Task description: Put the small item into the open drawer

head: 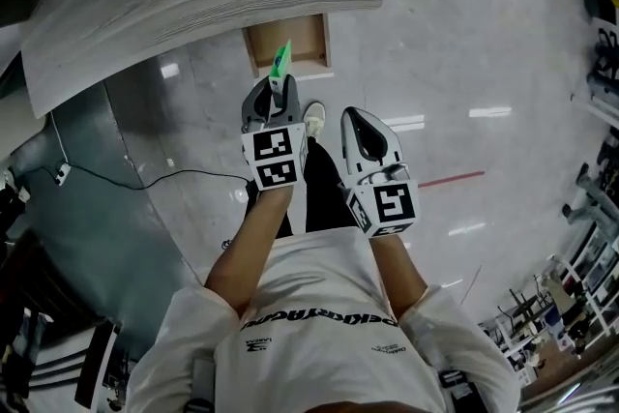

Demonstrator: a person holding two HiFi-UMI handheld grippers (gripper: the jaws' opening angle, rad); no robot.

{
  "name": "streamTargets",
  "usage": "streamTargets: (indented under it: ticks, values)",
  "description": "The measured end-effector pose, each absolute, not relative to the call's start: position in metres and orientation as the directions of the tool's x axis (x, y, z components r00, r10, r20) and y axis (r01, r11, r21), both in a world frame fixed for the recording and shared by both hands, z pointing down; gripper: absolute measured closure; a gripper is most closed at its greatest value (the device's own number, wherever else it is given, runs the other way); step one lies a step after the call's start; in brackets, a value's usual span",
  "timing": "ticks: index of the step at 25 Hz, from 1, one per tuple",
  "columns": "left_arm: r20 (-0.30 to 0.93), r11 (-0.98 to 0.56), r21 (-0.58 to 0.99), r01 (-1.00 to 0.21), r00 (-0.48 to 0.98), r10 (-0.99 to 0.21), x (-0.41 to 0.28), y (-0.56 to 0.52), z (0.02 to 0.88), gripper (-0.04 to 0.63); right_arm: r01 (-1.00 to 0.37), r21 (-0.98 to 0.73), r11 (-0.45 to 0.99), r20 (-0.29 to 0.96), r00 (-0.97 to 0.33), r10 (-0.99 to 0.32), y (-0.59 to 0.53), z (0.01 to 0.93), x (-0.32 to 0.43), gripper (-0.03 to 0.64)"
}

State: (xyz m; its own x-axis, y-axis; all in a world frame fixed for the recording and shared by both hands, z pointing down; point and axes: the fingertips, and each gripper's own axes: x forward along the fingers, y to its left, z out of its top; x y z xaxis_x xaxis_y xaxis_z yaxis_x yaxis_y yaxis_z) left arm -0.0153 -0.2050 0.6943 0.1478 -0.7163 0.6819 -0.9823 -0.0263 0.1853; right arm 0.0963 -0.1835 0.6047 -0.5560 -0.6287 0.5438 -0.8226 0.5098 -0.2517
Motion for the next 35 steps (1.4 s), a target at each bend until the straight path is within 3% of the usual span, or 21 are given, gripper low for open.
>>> streamTargets:
  ticks: [35]
  values:
    - [0.776, 0.121, 0.196, -0.973, 0.078, -0.626, -0.013, -0.230, 0.837, 0.499, -0.826, -0.268, 0.495, 0.621, -0.541, -0.567, -0.171, 0.705, 0.111, 0.589]
